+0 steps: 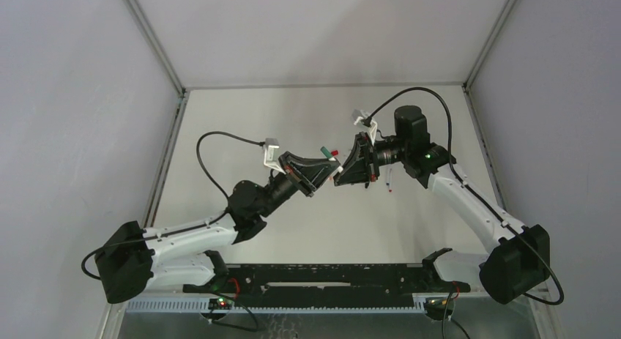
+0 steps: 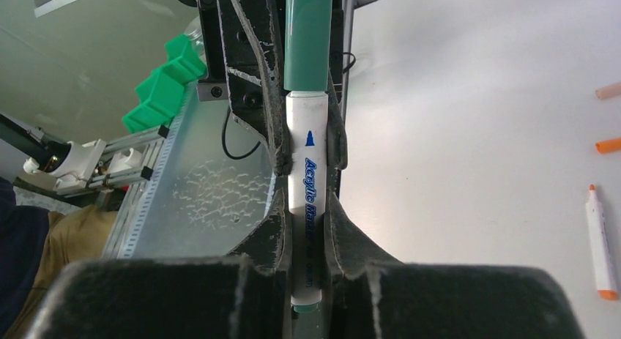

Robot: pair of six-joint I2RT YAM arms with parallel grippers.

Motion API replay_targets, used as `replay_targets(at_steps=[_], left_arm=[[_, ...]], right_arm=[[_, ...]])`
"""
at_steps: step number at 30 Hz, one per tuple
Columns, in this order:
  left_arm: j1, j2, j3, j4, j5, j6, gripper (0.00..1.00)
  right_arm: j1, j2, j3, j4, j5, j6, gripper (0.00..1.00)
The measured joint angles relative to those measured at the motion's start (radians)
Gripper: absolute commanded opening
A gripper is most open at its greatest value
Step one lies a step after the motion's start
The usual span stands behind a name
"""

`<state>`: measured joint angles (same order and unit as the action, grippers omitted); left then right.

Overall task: Insert the pens into the pen caps
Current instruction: Press the pen cap onto the pen.

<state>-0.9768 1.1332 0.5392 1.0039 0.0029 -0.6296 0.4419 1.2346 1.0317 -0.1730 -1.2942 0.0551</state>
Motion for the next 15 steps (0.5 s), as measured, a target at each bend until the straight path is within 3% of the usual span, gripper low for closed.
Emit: replay_targets(at_steps=[7,9,15], left_arm=[[-0.001,-0.016,-0.008,0.000,-0.020,-0.011,0.60],[0.000,-0.044,-0.025,0.006,-0.029,-0.027,0.68],[0.007,-0.129,-0.098,0.040,0.005,-0.044,0.80]], right_arm=[[-0.002,0.000,0.005,-0.020,-0.026,-0.007,0.00],[-0.003,0.000,0.006,-0.032,-0.043,-0.012,0.00],[-0.004,0.000,0.006,-0.042,-0.079,-0.024,0.00]])
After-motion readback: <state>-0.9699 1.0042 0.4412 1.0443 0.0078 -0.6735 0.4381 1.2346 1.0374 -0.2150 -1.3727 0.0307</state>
